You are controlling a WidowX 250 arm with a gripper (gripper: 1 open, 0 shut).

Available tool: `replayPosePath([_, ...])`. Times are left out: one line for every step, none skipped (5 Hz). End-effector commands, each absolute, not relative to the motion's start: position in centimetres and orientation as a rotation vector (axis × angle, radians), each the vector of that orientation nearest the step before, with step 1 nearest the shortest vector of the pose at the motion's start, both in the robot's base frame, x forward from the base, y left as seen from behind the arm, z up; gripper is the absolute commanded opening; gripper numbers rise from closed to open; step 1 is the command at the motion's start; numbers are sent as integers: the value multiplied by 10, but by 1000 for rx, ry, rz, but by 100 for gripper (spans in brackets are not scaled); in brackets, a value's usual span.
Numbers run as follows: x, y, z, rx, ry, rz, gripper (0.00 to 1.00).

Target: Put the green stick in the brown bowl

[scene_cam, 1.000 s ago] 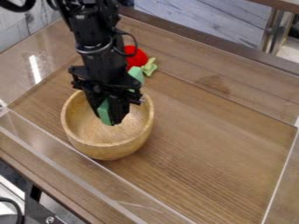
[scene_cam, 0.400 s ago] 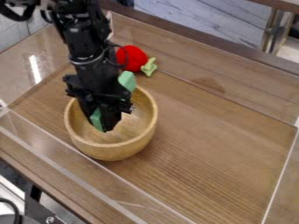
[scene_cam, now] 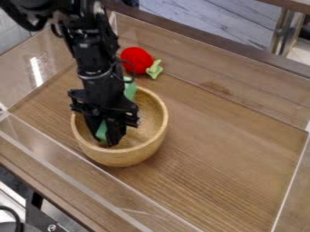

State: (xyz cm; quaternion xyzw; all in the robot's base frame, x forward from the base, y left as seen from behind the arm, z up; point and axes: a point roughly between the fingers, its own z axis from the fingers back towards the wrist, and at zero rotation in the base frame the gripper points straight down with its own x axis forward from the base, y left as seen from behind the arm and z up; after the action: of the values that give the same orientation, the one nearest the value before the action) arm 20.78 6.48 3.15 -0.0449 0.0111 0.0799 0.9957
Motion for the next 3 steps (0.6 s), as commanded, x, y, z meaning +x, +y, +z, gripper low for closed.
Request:
replayPosePath([219, 77, 31, -76, -6, 164, 0])
replayPosePath([220, 75, 27, -79, 4, 102, 0])
replayPosePath([221, 72, 21, -84, 15, 41, 0])
